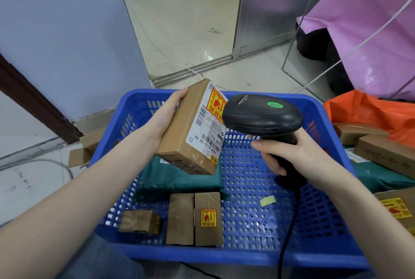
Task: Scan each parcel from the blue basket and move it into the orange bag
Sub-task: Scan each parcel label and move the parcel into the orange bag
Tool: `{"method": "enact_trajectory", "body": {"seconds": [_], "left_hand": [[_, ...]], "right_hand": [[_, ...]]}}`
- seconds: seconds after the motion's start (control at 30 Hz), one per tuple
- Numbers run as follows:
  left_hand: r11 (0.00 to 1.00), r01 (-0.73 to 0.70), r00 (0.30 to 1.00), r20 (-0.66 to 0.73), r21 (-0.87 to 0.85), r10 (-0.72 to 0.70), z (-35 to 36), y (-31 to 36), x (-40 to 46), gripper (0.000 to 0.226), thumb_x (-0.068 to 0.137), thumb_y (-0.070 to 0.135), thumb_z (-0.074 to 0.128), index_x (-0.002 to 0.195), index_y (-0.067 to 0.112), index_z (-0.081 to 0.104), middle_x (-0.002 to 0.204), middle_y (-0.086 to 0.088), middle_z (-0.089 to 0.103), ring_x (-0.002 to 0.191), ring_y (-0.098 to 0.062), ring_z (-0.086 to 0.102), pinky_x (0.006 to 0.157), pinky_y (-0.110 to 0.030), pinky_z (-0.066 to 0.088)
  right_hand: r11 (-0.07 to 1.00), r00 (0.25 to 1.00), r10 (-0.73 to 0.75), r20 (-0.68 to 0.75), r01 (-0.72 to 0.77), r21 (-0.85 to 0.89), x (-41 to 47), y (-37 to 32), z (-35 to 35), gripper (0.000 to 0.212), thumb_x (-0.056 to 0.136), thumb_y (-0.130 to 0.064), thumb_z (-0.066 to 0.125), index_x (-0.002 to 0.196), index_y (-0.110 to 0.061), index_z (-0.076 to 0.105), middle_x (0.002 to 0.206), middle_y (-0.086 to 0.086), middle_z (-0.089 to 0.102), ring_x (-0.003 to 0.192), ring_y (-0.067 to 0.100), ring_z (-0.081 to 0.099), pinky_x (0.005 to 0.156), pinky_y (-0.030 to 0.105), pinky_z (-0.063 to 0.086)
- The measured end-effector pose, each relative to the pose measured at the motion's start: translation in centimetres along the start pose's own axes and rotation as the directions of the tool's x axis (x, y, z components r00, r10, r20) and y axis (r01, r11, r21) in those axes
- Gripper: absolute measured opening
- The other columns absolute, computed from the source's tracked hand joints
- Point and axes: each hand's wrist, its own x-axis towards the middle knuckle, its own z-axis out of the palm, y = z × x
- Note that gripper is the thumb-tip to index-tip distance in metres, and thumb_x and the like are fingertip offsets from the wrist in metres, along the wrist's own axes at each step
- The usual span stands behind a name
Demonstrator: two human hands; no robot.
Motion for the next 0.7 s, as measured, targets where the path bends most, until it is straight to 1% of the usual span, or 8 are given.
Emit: {"method": "enact_trajectory", "body": {"seconds": [0.1,0.17,0.2,0.3,0.4,0.5,0.57,0.7], "left_hand": [[0.999,0.042,0.999,0.014,-0.022,-0.042,0.8,-0.7,-0.3,0.050,0.082,0.064,0.053,0.098,0.020,0.068,0.087,-0.005,0.072,0.075,-0.022,0.068,0.068,-0.032,0.054],[0.996,0.058,0.997,0.045,-0.061,-0.056,2.1,-1.2,-0.5,0.062,0.071,0.065,0.060,0.109,0.016,0.062,0.099,-0.008,0.068,0.086,-0.025,0.066,0.074,-0.038,0.052],[0.994,0.057,0.997,0.055,-0.090,-0.052,2.8,-1.4,-0.3,0.064,0.067,0.063,0.063,0.109,0.014,0.059,0.099,-0.008,0.065,0.087,-0.026,0.065,0.074,-0.040,0.052],[0.972,0.042,0.997,0.080,-0.230,-0.024,6.2,-1.6,-0.3,0.048,0.074,0.052,0.068,0.099,0.013,0.055,0.097,-0.009,0.057,0.090,-0.027,0.063,0.078,-0.045,0.056],[0.956,0.005,0.992,0.119,-0.295,0.032,11.1,-2.0,0.0,0.042,0.078,0.040,0.069,0.106,0.012,0.055,0.108,-0.013,0.053,0.100,-0.033,0.060,0.079,-0.049,0.058],[0.971,0.000,0.981,0.190,-0.238,0.046,16.6,-3.1,0.3,0.036,0.079,0.037,0.068,0.103,0.013,0.055,0.099,-0.010,0.055,0.097,-0.031,0.060,0.076,-0.045,0.059],[0.991,-0.008,0.976,0.215,-0.132,0.037,20.4,-4.1,0.7,0.032,0.080,0.040,0.067,0.102,0.019,0.056,0.095,-0.003,0.056,0.094,-0.026,0.059,0.078,-0.041,0.054],[0.998,-0.036,0.981,0.191,0.057,0.024,27.1,-6.3,1.9,0.031,0.081,0.048,0.065,0.103,0.028,0.059,0.106,0.007,0.062,0.105,-0.014,0.056,0.082,-0.033,0.042]], "right_hand": [[0.998,0.989,-0.028,-0.148,0.035,0.050,-0.5,0.4,-0.8,0.028,0.085,-0.018,0.065,0.084,0.009,0.057,0.044,0.012,0.041,0.037,0.021,0.036,0.048,0.019,0.039],[0.992,0.963,-0.030,-0.266,0.061,0.107,-1.0,0.4,-1.7,0.013,0.088,-0.013,0.064,0.077,-0.007,0.060,0.045,0.012,0.040,0.037,0.020,0.034,0.045,0.020,0.038],[0.987,0.943,-0.017,-0.333,0.070,0.147,-1.3,0.4,-2.2,0.015,0.088,-0.011,0.062,0.073,-0.013,0.061,0.045,0.011,0.040,0.036,0.020,0.034,0.044,0.022,0.037],[0.953,0.850,0.063,-0.522,0.104,0.285,-2.7,0.0,-4.1,0.014,0.088,-0.010,0.061,0.075,-0.015,0.057,0.047,0.006,0.044,0.036,0.020,0.035,0.047,0.028,0.032],[0.909,0.754,0.144,-0.640,0.154,0.387,-4.7,-0.1,-6.6,0.016,0.087,-0.011,0.060,0.074,-0.013,0.052,0.047,0.003,0.045,0.037,0.020,0.037,0.046,0.028,0.032],[0.825,0.662,0.263,-0.702,0.223,0.519,-7.2,0.3,-9.1,0.020,0.086,-0.014,0.060,0.071,-0.012,0.048,0.050,0.003,0.044,0.037,0.017,0.038,0.041,0.022,0.033],[0.760,0.595,0.339,-0.728,0.283,0.585,-8.9,0.9,-10.3,0.021,0.086,-0.014,0.059,0.070,-0.013,0.046,0.050,0.002,0.044,0.036,0.015,0.039,0.038,0.019,0.033],[0.679,0.423,0.455,-0.783,0.404,0.613,-11.5,2.0,-12.3,0.013,0.085,-0.011,0.060,0.083,-0.013,0.048,0.051,0.001,0.044,0.035,0.013,0.038,0.038,0.018,0.033]]}}
